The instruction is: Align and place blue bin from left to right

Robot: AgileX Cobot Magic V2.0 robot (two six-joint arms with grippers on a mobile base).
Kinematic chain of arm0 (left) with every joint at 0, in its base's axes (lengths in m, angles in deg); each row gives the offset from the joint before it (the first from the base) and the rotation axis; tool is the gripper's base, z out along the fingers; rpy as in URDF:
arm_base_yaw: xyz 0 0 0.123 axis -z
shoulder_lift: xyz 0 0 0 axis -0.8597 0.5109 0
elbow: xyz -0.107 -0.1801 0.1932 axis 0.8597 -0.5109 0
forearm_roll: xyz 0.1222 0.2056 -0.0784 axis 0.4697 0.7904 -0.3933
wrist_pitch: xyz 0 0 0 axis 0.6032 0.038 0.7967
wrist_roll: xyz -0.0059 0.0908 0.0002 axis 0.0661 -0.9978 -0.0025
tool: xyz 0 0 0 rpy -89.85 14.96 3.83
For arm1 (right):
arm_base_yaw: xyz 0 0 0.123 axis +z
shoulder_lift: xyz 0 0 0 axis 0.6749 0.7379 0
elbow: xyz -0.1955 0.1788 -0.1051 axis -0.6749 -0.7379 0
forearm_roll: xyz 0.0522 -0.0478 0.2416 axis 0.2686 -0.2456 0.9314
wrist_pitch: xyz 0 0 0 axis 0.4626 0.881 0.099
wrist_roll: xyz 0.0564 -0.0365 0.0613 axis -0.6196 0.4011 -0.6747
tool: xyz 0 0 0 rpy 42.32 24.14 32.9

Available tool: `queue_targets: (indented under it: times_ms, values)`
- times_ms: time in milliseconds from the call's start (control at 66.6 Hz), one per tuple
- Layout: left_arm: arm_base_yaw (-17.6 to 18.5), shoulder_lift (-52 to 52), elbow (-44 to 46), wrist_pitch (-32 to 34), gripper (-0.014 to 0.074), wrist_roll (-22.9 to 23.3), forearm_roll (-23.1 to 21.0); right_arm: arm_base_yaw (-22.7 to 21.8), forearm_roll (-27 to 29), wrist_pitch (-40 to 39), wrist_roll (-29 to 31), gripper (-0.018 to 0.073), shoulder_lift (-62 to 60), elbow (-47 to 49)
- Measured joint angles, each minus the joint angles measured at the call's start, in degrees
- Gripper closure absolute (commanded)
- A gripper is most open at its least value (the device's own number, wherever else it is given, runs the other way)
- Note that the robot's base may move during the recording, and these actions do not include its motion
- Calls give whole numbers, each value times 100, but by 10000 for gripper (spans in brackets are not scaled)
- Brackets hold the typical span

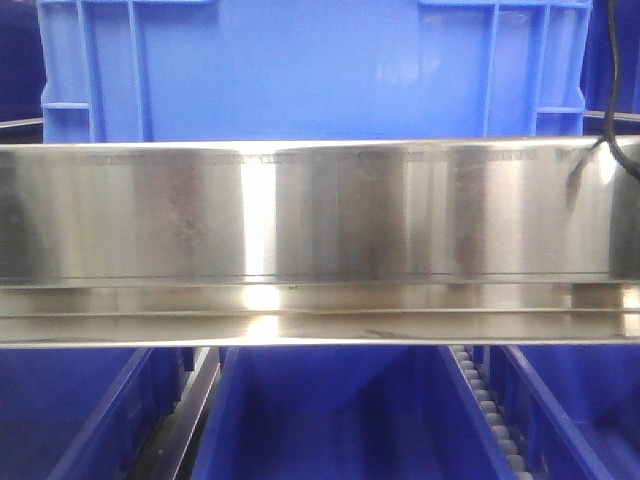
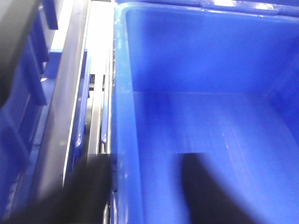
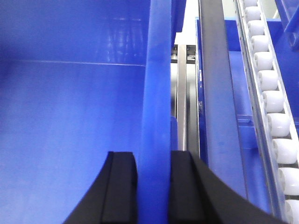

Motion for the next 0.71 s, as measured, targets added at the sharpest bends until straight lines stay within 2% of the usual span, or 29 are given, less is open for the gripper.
queue_targets:
  times_ms: [225, 706]
  values:
    - [0, 286, 83, 11, 301, 137, 266, 0, 0, 0, 3, 636, 0, 0]
    - [82, 829, 561, -128, 301, 157, 405, 0, 0, 0, 3, 636, 0, 0]
